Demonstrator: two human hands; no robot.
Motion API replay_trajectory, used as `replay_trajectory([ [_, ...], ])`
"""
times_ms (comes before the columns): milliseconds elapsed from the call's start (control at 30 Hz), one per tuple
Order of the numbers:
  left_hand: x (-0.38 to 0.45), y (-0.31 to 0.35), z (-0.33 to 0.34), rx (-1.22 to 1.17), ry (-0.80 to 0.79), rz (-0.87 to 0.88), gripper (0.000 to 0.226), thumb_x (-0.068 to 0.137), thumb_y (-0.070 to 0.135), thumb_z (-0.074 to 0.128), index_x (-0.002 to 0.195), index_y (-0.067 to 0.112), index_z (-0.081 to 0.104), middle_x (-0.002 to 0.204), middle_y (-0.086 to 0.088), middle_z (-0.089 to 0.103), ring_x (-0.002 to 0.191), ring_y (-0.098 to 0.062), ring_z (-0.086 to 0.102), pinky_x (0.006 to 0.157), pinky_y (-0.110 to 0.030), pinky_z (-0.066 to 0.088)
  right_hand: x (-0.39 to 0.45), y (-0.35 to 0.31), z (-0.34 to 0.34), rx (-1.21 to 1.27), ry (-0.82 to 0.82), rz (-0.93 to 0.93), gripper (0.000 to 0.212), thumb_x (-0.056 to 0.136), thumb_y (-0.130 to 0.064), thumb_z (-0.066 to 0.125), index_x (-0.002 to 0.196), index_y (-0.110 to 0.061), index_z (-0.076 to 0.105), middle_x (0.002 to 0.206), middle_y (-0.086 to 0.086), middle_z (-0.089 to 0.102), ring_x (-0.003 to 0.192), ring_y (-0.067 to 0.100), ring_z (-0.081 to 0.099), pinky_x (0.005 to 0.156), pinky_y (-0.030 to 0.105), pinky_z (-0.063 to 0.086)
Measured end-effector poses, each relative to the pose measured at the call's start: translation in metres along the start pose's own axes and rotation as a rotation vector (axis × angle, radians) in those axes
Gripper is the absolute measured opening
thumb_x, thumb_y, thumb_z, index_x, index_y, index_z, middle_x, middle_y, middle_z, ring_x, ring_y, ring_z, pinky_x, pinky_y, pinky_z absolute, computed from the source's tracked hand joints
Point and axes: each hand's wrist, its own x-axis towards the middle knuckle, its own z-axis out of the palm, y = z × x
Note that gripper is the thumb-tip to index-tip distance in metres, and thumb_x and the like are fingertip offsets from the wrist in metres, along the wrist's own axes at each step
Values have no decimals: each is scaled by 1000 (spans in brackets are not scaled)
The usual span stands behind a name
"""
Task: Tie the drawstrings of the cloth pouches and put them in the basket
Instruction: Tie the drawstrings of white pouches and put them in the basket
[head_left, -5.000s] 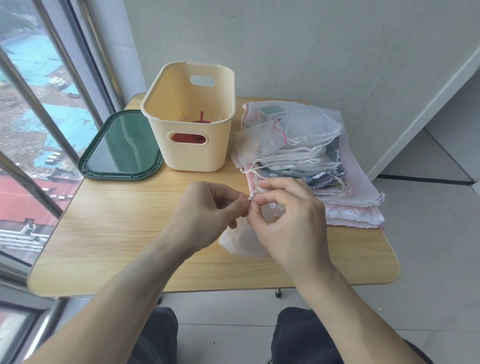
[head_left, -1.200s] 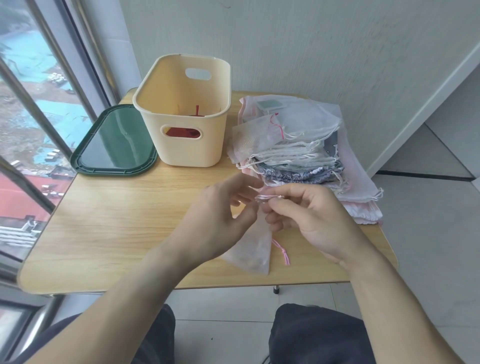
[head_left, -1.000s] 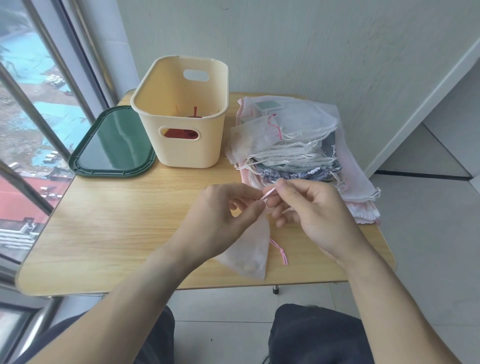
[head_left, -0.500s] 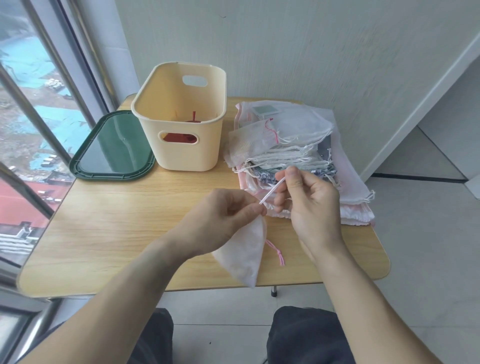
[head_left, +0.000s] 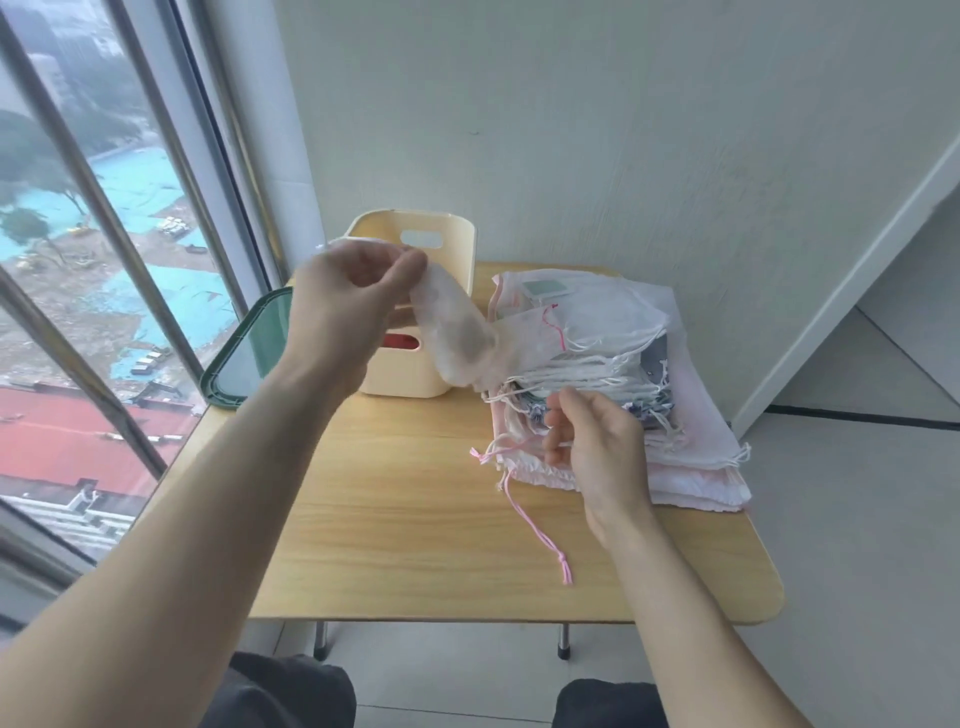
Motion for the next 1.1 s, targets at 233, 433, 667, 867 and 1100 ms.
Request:
replay_trajectory([
  [233,86,17,3,103,273,65,6,80,0,66,83,5,68,89,-16,72,83,-25,75,71,-36,63,2,-5,0,3,-29,14,22,98,-11,59,78,-4,66,62,0,57,52,15,47,53,32,42],
  [433,101,-14,12,1039,-114,-136,21,82,13,75,88,-5,66,92,-19,68,82,-33,65,72,-42,58,2,-7,1,-12,-76,40,23,99,-9,57,79,-2,67,62,1,57,54,16,48,50,27,41],
  [667,88,-8,20,1219,-43,159,25,93,20,63,111,3,61,109,-11,61,98,-30,56,80,-38,47,4,-5,5,-55,-140,0,27,98,-6,57,83,17,58,63,10,54,54,17,48,51,27,39],
  [867,33,-16,85,912,-308,642,28,84,11,46,105,9,64,101,-10,66,89,-32,62,75,-42,51,5,-5,5,-47,-118,4,26,97,-7,57,79,11,61,63,8,54,59,20,45,52,27,39],
  [1100,40,-93,118,1254,-514,173,60,91,33,62,141,8,40,144,-17,40,125,-38,49,94,-46,50,10,-2,-8,-98,-56,32,25,95,-16,62,79,2,66,61,0,59,57,16,50,60,37,42],
])
